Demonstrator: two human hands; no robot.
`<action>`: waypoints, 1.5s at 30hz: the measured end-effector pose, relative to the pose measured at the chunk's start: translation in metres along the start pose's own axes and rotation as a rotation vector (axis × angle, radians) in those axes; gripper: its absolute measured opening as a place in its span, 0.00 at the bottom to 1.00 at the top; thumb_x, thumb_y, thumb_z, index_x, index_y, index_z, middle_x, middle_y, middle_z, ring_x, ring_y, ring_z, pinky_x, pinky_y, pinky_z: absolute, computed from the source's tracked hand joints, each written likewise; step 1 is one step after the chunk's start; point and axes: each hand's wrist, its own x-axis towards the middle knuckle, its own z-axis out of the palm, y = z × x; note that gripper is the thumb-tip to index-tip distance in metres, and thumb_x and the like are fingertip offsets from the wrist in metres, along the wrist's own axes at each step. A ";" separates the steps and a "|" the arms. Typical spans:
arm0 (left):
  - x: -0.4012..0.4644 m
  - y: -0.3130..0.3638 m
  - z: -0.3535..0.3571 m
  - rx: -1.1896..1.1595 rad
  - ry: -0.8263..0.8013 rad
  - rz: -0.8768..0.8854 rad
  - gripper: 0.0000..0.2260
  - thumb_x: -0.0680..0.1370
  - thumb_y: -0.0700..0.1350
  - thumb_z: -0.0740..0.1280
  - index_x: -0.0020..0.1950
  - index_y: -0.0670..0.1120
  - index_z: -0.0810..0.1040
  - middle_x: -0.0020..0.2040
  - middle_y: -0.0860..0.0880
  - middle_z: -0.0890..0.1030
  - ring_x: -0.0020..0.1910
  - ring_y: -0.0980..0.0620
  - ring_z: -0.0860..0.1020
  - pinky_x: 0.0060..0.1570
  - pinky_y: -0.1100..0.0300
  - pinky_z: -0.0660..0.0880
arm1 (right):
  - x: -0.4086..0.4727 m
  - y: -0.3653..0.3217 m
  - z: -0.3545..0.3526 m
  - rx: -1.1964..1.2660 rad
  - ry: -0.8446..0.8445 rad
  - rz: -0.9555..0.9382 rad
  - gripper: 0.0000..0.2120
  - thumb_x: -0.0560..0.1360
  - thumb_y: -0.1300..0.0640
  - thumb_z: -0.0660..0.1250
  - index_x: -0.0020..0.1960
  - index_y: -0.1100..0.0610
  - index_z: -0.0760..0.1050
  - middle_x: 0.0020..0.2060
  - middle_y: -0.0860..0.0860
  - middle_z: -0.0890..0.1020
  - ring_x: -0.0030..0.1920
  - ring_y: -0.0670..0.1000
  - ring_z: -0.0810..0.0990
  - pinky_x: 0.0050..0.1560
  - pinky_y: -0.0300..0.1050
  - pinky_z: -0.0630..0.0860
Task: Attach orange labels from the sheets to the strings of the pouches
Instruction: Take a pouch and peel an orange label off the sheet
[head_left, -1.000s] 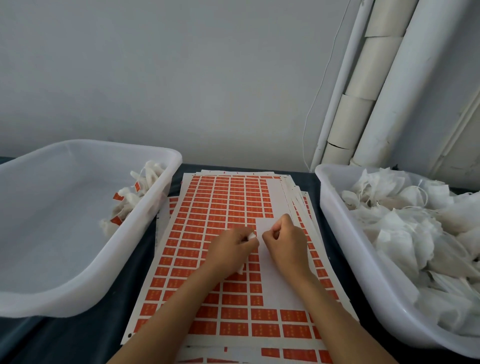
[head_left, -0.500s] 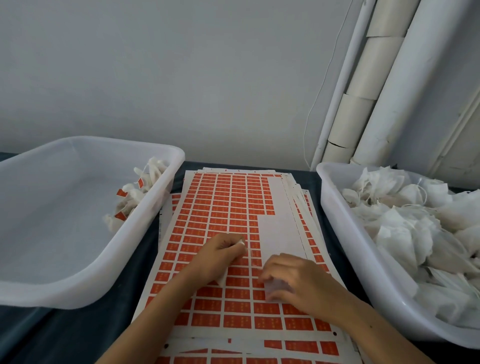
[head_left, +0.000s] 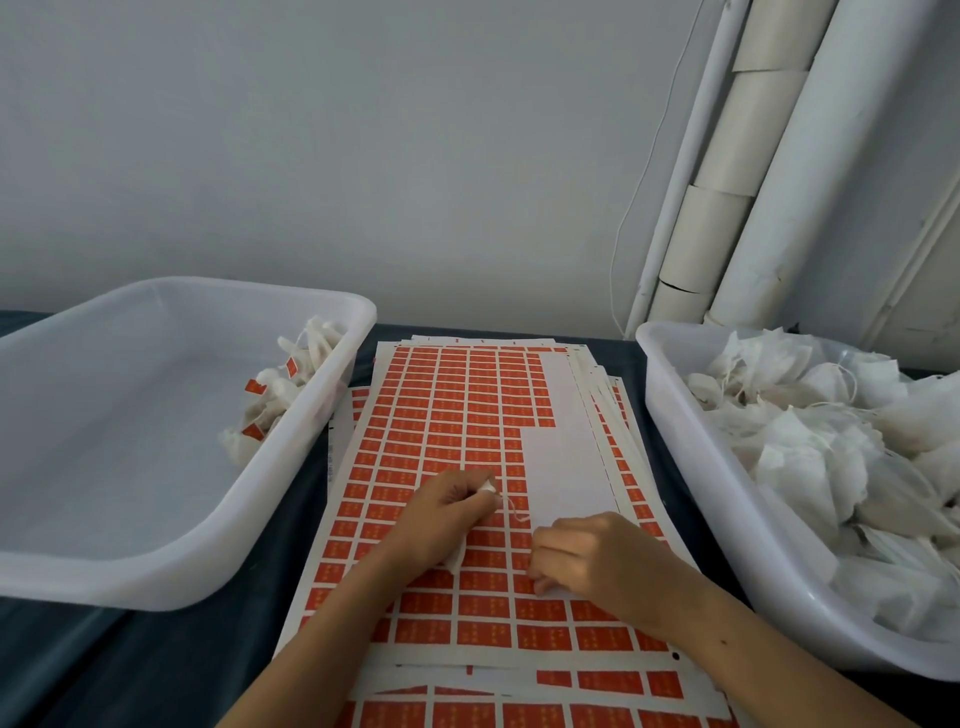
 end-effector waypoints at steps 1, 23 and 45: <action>0.000 -0.001 0.000 -0.003 0.003 -0.002 0.18 0.81 0.43 0.59 0.30 0.50 0.71 0.26 0.58 0.73 0.29 0.62 0.73 0.35 0.69 0.70 | 0.000 0.000 0.000 -0.024 -0.003 -0.014 0.09 0.66 0.51 0.76 0.44 0.52 0.82 0.38 0.44 0.84 0.34 0.41 0.81 0.41 0.31 0.79; -0.001 0.001 0.001 -0.012 0.021 -0.016 0.17 0.81 0.42 0.59 0.30 0.49 0.71 0.27 0.56 0.74 0.30 0.59 0.73 0.37 0.65 0.72 | -0.001 -0.001 0.002 -0.101 0.006 -0.071 0.09 0.66 0.51 0.76 0.44 0.52 0.82 0.37 0.44 0.84 0.33 0.42 0.82 0.40 0.32 0.79; -0.004 0.000 0.000 -0.051 0.007 -0.019 0.17 0.81 0.43 0.59 0.31 0.49 0.72 0.28 0.56 0.75 0.31 0.59 0.74 0.37 0.66 0.72 | -0.001 0.010 -0.001 -0.121 0.011 -0.212 0.08 0.67 0.52 0.76 0.43 0.52 0.81 0.34 0.45 0.83 0.30 0.42 0.79 0.36 0.30 0.78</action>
